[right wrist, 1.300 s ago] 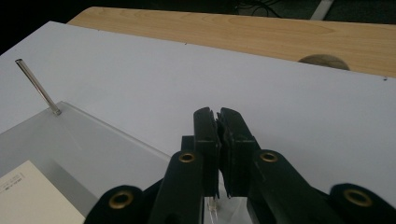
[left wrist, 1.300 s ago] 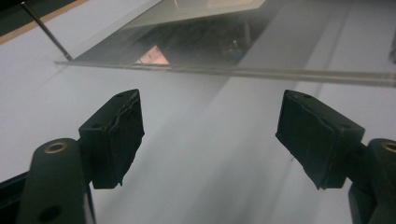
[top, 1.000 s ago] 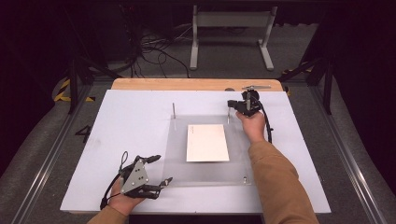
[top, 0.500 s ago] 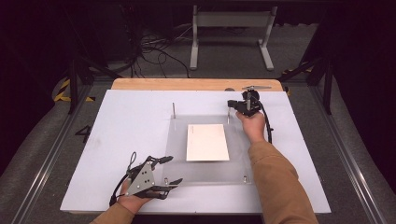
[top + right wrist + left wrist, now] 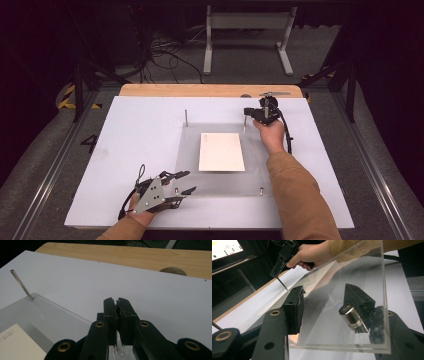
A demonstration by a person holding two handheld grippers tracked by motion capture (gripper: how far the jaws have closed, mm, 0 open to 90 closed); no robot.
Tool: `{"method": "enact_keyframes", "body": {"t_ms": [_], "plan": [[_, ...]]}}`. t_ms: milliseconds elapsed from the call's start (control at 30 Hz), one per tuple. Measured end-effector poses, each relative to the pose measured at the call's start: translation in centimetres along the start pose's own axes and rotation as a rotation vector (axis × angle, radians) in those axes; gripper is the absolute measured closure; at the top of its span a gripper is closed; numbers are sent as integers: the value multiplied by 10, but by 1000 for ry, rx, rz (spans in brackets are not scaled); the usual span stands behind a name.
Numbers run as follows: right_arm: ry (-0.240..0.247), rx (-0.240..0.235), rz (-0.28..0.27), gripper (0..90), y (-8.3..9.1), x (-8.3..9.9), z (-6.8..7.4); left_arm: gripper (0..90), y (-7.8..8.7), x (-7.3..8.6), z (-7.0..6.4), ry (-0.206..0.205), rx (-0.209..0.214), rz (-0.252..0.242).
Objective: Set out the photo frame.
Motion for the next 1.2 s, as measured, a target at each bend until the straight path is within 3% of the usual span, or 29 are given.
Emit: {"method": "enact_keyframes", "body": {"t_ms": [167,233,367,567,900,933,1067,1100,1200], "plan": [[-9,17,-8,823,6,4,2,508,0,1,-1,-7,0,1],[-17,-5,-25,783,11,6,3,511,1,-1,1,11,-9,3],[-4,-46,-68,693,29,8,8,516,0,-3,0,4,-1,2],[97,-106,-109,616,66,16,28,519,0,-7,2,15,-5,-6],[276,-234,-225,564,135,41,76,523,-1,-16,5,41,2,-2],[276,-234,-225,564,135,41,76,523,-1,-16,5,41,2,-2],[400,-223,-245,538,162,54,92,530,-1,-20,6,49,2,1],[400,-223,-245,538,162,54,92,531,-1,-20,6,49,2,1],[481,-211,-275,520,177,63,101,532,-1,-24,7,58,3,7]]}}
Point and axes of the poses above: each handheld gripper's, and its own axes: y roughly backward along the jaws, x roughly out of its underside, z roughly to its left, the point moved 7 cm from there along -y, roughly forward along the jaws, and after that the axes turned 6 degrees about y, right-handed, at the moved point
